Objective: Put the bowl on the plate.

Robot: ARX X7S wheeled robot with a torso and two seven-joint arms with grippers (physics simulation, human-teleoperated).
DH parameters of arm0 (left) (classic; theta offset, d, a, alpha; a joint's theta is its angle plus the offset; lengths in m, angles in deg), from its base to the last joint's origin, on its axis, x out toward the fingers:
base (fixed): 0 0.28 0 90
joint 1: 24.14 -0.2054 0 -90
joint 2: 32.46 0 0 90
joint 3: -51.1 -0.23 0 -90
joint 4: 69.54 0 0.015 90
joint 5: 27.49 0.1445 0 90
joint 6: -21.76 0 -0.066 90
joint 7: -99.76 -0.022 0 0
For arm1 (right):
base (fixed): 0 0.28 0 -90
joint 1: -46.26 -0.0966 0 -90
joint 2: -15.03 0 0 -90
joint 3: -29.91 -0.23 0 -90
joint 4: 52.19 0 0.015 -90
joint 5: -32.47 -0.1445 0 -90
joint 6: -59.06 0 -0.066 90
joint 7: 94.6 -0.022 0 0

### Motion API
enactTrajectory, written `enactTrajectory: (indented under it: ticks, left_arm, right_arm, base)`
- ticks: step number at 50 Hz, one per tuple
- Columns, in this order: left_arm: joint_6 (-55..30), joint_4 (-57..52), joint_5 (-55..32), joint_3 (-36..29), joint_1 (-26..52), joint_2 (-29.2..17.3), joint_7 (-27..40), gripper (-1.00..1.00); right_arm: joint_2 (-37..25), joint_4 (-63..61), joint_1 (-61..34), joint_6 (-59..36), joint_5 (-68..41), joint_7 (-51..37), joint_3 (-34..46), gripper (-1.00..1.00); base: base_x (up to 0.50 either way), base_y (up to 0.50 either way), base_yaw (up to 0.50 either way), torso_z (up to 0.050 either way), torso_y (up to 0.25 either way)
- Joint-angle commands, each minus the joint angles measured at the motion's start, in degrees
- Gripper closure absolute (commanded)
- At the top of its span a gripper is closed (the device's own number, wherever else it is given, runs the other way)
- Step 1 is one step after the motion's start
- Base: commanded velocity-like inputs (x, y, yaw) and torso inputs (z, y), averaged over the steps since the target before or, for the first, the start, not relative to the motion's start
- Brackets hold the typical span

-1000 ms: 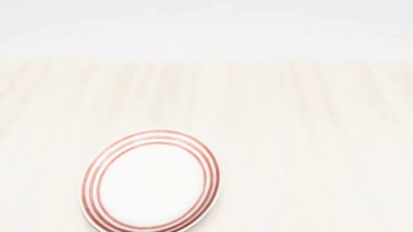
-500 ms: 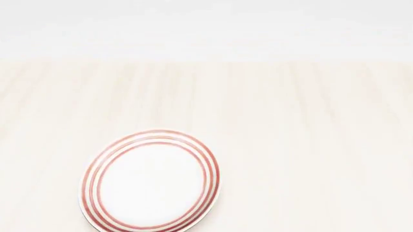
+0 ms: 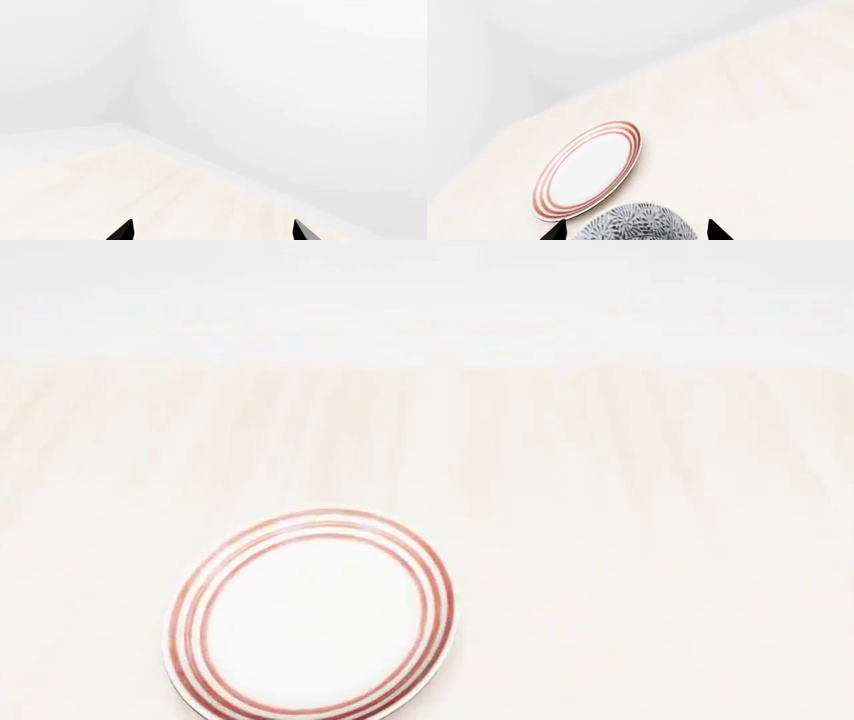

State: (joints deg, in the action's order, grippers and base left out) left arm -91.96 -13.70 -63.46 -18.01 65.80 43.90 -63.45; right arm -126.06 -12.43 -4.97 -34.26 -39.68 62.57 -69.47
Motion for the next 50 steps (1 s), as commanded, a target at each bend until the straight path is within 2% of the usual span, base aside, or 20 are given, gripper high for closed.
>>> enactTrajectory:
  ticks: [1, 6, 11, 19, 21, 22, 23, 37, 50]
  left_arm:
    - [0.23, 0.24, -0.43, 0.15, -0.08, -0.23, 0.27, -1.00]
    - [0.38, 0.29, -0.45, -0.01, -0.07, -0.31, 0.32, -1.00]
    - [0.48, 0.27, -0.46, -0.14, -0.14, -0.36, 0.49, -1.00]
    - [0.51, 0.12, -0.77, -0.32, -0.14, -0.51, 0.66, -1.00]
    - [0.48, 0.24, -1.00, -0.10, -0.05, -0.62, 0.77, -1.00]
    - [0.47, -0.34, -1.68, 0.63, -0.80, -0.68, 0.77, -1.00]
    - [0.43, -0.38, -1.80, 0.70, -0.80, -0.72, 0.84, -1.00]
    - [0.41, -0.59, -2.28, 0.64, -0.80, -1.05, 1.37, -1.00]
    - [0.37, -0.41, -3.07, 1.06, -0.51, -1.41, 1.95, -1.00]
  right_arm:
    - [-0.44, 0.45, 2.52, -0.21, -0.68, -0.41, -1.50, -1.00]
    - [-1.34, -0.96, 5.88, -0.97, -1.46, -1.78, -5.69, -1.00]
    - [2.98, -2.75, 5.99, -9.69, -4.31, -0.66, -13.25, -1.00]
    - [3.32, -1.71, 5.42, -16.44, -7.52, -0.03, -17.74, -1.00]
    - [2.98, 0.76, 4.36, -17.28, -8.20, 1.21, -16.73, -1.00]
    - [1.90, 6.63, -3.33, -20.44, -8.38, 1.55, -8.64, -1.00]
    - [1.91, 6.98, -4.10, -20.64, -8.34, 1.40, -8.01, -1.00]
    - [2.13, 9.18, -6.46, -21.61, -8.38, 1.61, -5.82, -1.00]
    - [2.38, 13.41, -15.58, -24.64, -8.38, 1.60, 1.14, -1.00]
  base:
    - [0.00, 0.00, 0.00, 0.000, 0.000]
    - [0.00, 0.00, 0.00, 0.000, 0.000]
    - [0.00, 0.00, 0.00, 0.000, 0.003]
    - [0.00, 0.00, 0.00, 0.000, 0.000]
    - [0.00, 0.00, 0.00, 0.000, 0.000]
    - [0.00, 0.00, 0.00, 0.000, 0.000]
    - [0.00, 0.00, 0.00, 0.000, 0.000]
    - [0.00, 0.00, 0.00, 0.000, 0.000]
    - [0.00, 0.00, 0.00, 0.000, 0.000]
